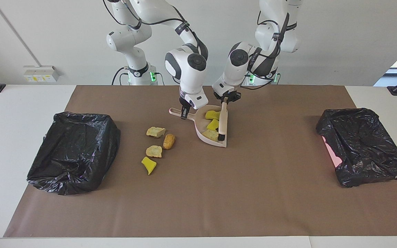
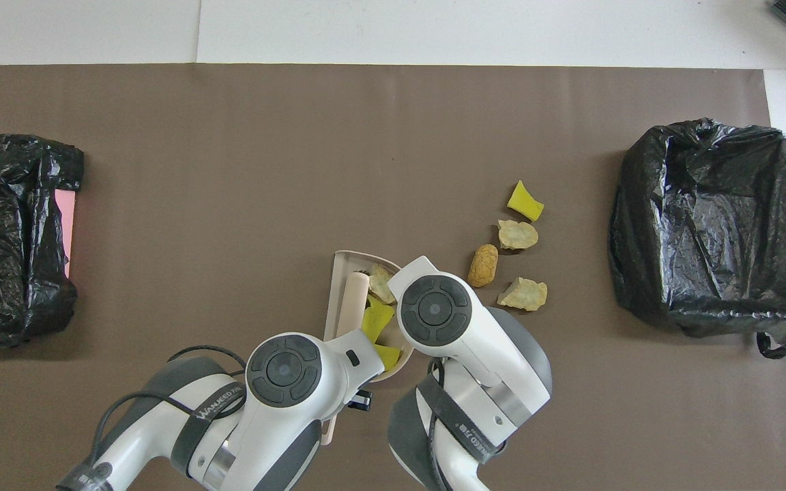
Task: Sweep and dump trash in bin
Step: 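Sweep more yellow pieces into the dustpan with the brush in the left gripper, then carry the dustpan to the black bag farther along with the right gripper, then tip the dustpan to dump pieces into the bag while the left gripper withdraws, then return the dustpan to the mat center with the right gripper and release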
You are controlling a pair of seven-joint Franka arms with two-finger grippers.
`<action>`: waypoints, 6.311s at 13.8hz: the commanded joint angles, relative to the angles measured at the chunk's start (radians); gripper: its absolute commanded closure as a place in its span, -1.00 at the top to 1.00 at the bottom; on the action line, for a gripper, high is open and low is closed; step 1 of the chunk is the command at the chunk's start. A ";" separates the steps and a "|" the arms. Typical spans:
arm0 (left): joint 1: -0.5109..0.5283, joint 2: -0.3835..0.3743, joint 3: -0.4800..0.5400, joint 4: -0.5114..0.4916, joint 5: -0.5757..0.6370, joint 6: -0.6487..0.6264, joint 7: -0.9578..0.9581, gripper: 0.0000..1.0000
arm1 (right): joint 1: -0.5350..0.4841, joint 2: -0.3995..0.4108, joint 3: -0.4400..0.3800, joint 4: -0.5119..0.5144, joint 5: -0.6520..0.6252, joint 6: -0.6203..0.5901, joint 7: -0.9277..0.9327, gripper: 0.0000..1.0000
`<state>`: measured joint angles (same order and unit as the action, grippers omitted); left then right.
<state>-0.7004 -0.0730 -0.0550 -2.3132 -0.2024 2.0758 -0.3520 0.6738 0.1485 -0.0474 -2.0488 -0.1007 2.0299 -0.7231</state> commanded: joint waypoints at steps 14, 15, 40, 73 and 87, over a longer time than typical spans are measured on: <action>0.073 -0.108 0.015 -0.076 -0.011 -0.178 -0.176 -1.00 | -0.098 -0.076 0.003 0.032 -0.016 -0.109 -0.114 -1.00; 0.065 -0.122 0.009 -0.092 -0.011 -0.168 -0.208 -1.00 | -0.130 -0.105 0.003 0.032 -0.014 -0.122 -0.145 -1.00; -0.073 0.005 0.020 0.105 0.016 0.017 -0.319 1.00 | -0.875 0.019 0.003 0.421 -0.502 -0.143 -0.916 -1.00; 0.604 0.065 0.046 0.900 0.198 -0.609 0.496 1.00 | -0.264 0.175 0.149 0.553 -0.027 -0.260 1.009 -1.00; 0.628 0.047 0.050 0.888 0.181 -0.612 0.435 1.00 | -0.094 0.528 0.170 0.771 0.101 -0.030 1.391 0.70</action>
<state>-0.0835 -0.0253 0.0020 -1.4434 -0.0162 1.4902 0.0895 0.5938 0.6893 0.1113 -1.2636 -0.0105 2.0054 0.6960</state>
